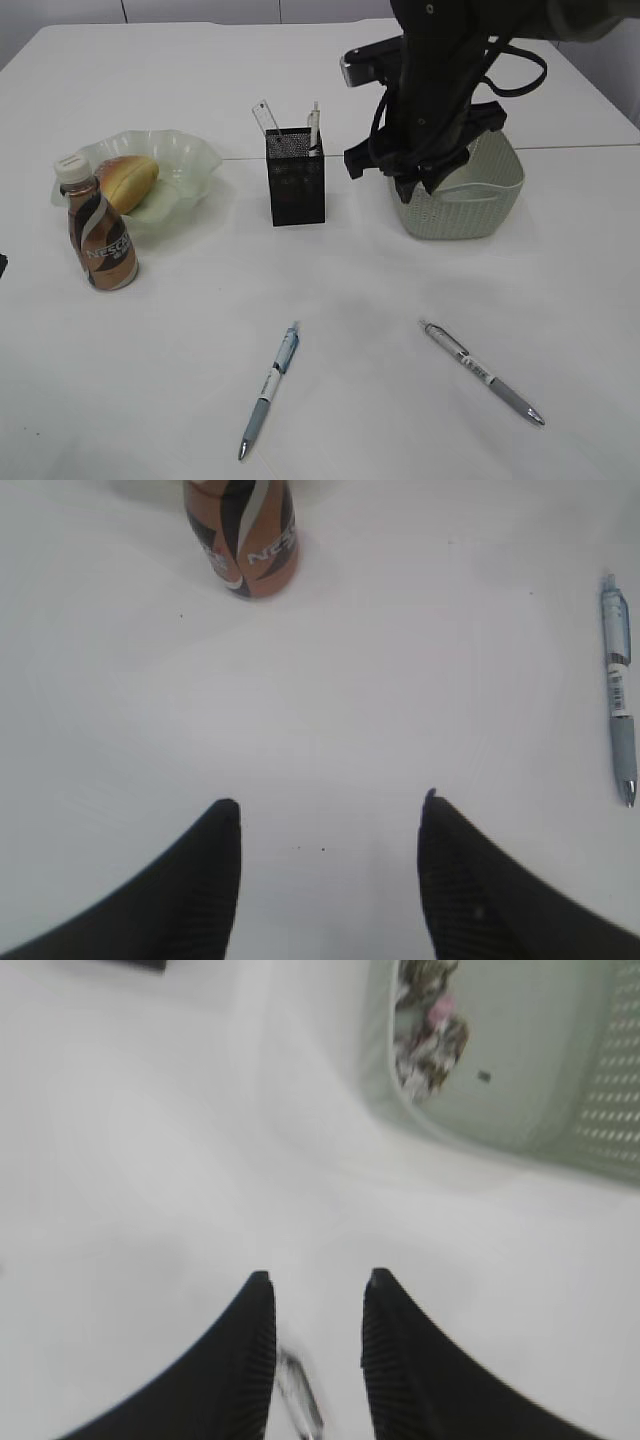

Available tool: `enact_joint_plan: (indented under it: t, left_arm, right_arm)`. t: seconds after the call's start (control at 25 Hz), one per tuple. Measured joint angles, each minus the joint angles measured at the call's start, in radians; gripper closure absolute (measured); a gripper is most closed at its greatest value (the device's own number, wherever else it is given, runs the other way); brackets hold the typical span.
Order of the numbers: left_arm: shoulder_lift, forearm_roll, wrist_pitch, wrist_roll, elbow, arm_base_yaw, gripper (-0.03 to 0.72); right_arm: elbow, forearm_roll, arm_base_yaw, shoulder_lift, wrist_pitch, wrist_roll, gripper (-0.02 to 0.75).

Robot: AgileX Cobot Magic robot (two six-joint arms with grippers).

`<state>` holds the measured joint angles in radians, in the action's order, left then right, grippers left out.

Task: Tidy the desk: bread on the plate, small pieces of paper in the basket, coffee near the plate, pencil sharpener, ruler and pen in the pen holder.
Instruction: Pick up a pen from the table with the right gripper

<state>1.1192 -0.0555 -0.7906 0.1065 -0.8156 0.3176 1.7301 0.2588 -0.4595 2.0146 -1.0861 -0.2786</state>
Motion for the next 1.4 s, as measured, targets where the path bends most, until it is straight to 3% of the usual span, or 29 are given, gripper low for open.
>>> enact_joint_plan:
  t: [0.16,0.48,1.0,1.4]
  left_arm:
    - [0.0,0.012,-0.005,0.0,0.0,0.0,0.272]
    - [0.0,0.021,-0.061,0.0,0.0,0.0,0.272]
    - [0.0,0.047,-0.077,0.0,0.0,0.0,0.272]
    - [0.0,0.055,-0.113,0.0,0.0,0.0,0.272]
  right_arm:
    - [0.006,-0.091,0.0,-0.002,-0.122,0.128,0.52]
    - [0.004,-0.188,0.0,-0.014,-0.134,0.273,0.52]
    - [-0.469,-0.197,0.004,-0.222,-0.08,0.438,0.52]
    - [-0.508,-0.222,0.035,-0.16,0.04,0.475,0.52]
